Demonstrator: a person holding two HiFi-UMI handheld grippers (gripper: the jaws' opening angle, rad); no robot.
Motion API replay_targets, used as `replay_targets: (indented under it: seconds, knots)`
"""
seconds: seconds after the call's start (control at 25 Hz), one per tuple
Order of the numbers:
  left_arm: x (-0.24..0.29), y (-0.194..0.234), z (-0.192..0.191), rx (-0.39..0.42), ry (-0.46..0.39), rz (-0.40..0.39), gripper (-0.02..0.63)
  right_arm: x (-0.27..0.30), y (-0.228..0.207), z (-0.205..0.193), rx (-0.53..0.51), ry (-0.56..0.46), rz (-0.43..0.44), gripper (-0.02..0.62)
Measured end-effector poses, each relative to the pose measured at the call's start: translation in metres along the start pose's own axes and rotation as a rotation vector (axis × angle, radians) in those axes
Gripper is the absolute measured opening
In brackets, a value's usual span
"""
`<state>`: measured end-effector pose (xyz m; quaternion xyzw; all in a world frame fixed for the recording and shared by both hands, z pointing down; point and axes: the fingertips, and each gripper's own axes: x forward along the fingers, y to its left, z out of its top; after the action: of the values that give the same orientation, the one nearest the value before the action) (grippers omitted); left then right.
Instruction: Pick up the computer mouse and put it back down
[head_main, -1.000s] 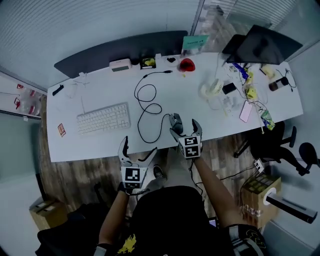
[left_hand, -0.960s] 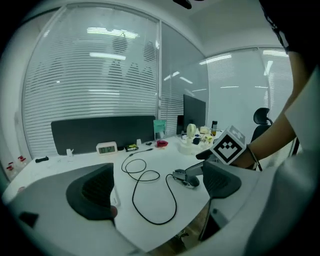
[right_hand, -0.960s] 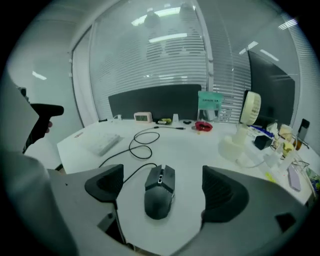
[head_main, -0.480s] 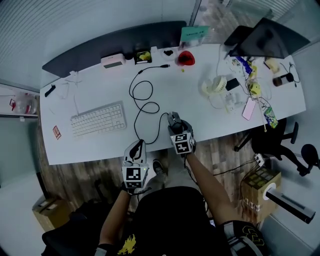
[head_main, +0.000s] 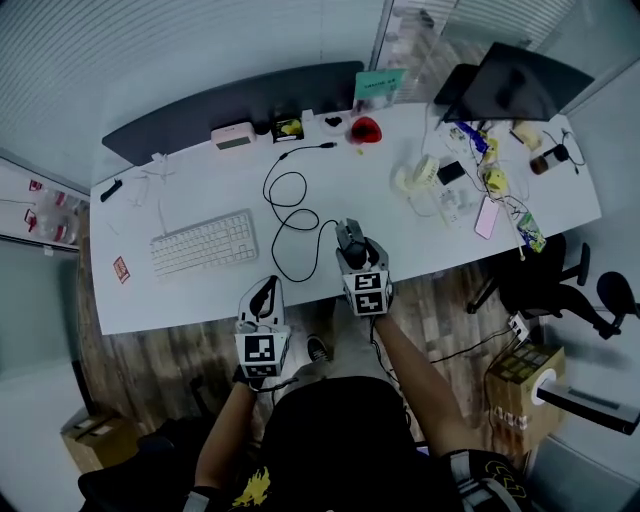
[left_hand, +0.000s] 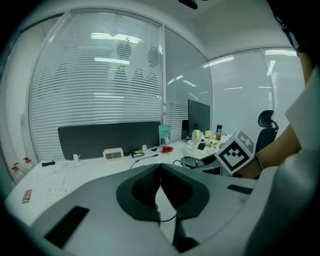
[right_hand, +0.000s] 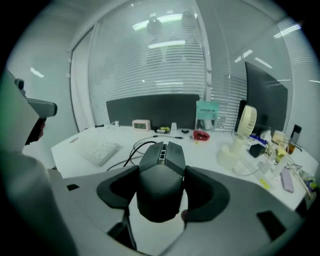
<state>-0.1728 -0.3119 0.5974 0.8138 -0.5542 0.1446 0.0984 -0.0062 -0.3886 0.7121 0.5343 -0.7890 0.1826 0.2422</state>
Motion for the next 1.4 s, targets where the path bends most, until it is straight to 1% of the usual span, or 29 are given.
replay_targets:
  seconds: [0.04, 0.16, 0.2, 0.4, 0.56, 0.6, 0.64, 0.72, 0.84, 0.92, 1.0, 1.08, 1.2, 1.4]
  knots:
    - [-0.007, 0.002, 0.009, 0.005, -0.019, 0.010, 0.015, -0.014, 0.003, 0.016, -0.004, -0.040, -0.008, 0.299]
    - [-0.031, 0.009, 0.038, 0.038, -0.042, 0.033, 0.014, -0.057, 0.011, 0.059, -0.022, -0.161, -0.031, 0.299]
    - [-0.039, 0.009, 0.050, 0.041, -0.068, 0.040, 0.014, -0.072, 0.014, 0.075, -0.030, -0.203, -0.034, 0.299]
    - [-0.089, 0.004, 0.124, 0.078, -0.255, 0.070, 0.014, -0.157, 0.034, 0.145, -0.080, -0.416, -0.031, 0.299]
    - [-0.127, -0.001, 0.185, 0.150, -0.390, 0.065, 0.014, -0.224, 0.046, 0.209, -0.145, -0.578, -0.024, 0.299]
    - [-0.136, -0.003, 0.199, 0.161, -0.422, 0.067, 0.014, -0.240, 0.047, 0.226, -0.162, -0.617, -0.025, 0.299]
    - [-0.145, -0.005, 0.210, 0.156, -0.455, 0.069, 0.014, -0.256, 0.048, 0.240, -0.174, -0.653, -0.027, 0.299]
    - [-0.166, -0.012, 0.227, 0.152, -0.498, 0.069, 0.014, -0.289, 0.053, 0.264, -0.186, -0.722, -0.026, 0.299]
    - [-0.186, -0.021, 0.253, 0.195, -0.549, 0.066, 0.014, -0.333, 0.058, 0.296, -0.192, -0.819, -0.018, 0.298]
    - [-0.196, -0.026, 0.273, 0.196, -0.598, 0.065, 0.014, -0.355, 0.059, 0.309, -0.185, -0.867, -0.013, 0.298]
    - [-0.208, -0.029, 0.292, 0.173, -0.656, 0.061, 0.014, -0.374, 0.062, 0.316, -0.189, -0.904, -0.012, 0.298]
    - [-0.221, -0.031, 0.304, 0.161, -0.698, 0.061, 0.014, -0.389, 0.068, 0.319, -0.208, -0.936, -0.007, 0.298]
    - [-0.232, -0.032, 0.313, 0.177, -0.722, 0.059, 0.014, -0.406, 0.075, 0.322, -0.224, -0.967, -0.008, 0.298]
    - [-0.235, -0.033, 0.315, 0.199, -0.726, 0.061, 0.014, -0.416, 0.077, 0.324, -0.238, -0.978, -0.013, 0.298]
